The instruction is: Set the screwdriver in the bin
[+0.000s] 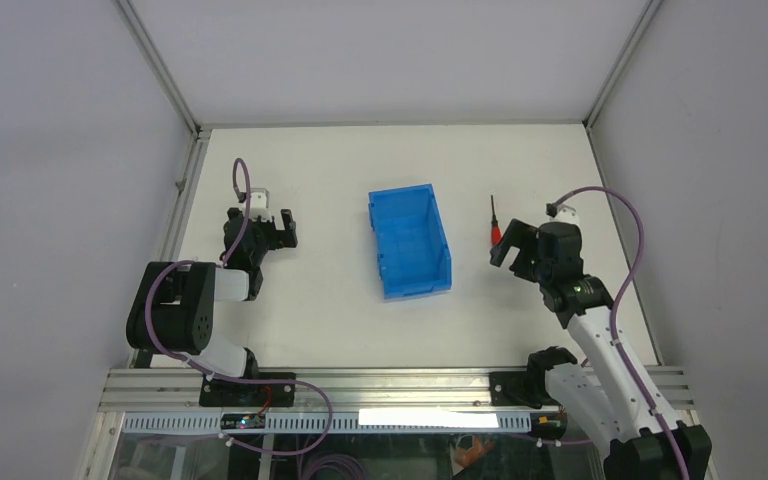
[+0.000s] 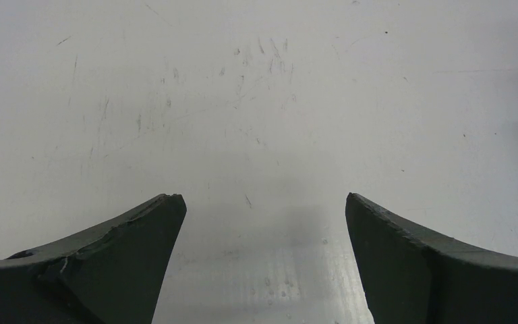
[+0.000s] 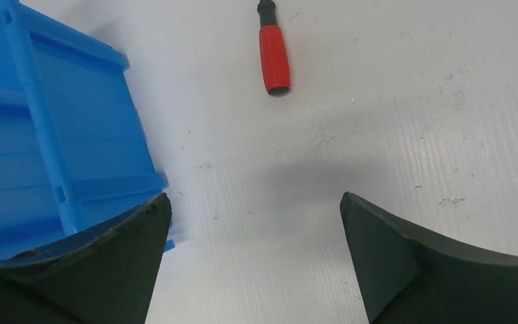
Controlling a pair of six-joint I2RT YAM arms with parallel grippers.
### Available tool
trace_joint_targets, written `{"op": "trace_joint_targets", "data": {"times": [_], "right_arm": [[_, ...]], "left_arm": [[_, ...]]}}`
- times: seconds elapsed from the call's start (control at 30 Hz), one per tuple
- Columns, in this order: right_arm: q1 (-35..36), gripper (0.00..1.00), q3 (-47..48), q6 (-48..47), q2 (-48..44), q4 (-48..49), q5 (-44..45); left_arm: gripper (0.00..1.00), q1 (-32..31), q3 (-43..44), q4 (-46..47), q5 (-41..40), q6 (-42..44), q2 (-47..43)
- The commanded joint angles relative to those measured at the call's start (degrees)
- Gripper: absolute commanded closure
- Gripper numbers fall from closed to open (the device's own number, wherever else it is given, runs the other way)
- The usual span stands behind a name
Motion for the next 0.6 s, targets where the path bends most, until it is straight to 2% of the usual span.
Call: {"op": "trace_joint_targets", "data": {"times": [0.0, 0.23, 0.43, 0.57], "right_arm": [[0.3, 0.01, 9.3, -1.6, 6.4, 1.7, -0.3], [0.0, 0.01, 29.5, -8.6, 29.0, -4.0, 3.7], [-1.0, 0.06, 37.0, -9.5, 45.2, -5.1, 2.6], [-1.5, 0.11, 38.5, -10.0, 52.0, -4.7, 2.8]], "left_arm": [[0.01, -0.5, 0.1, 1.5, 0.1, -1.0, -1.6], [0.01, -0.5, 0.0, 1.5, 0.1, -1.0, -1.7], [0.01, -0.5, 0.1, 1.6, 0.0, -1.0, -1.6], [0.01, -0.5, 0.1, 1.5, 0.1, -0.9, -1.6]]}}
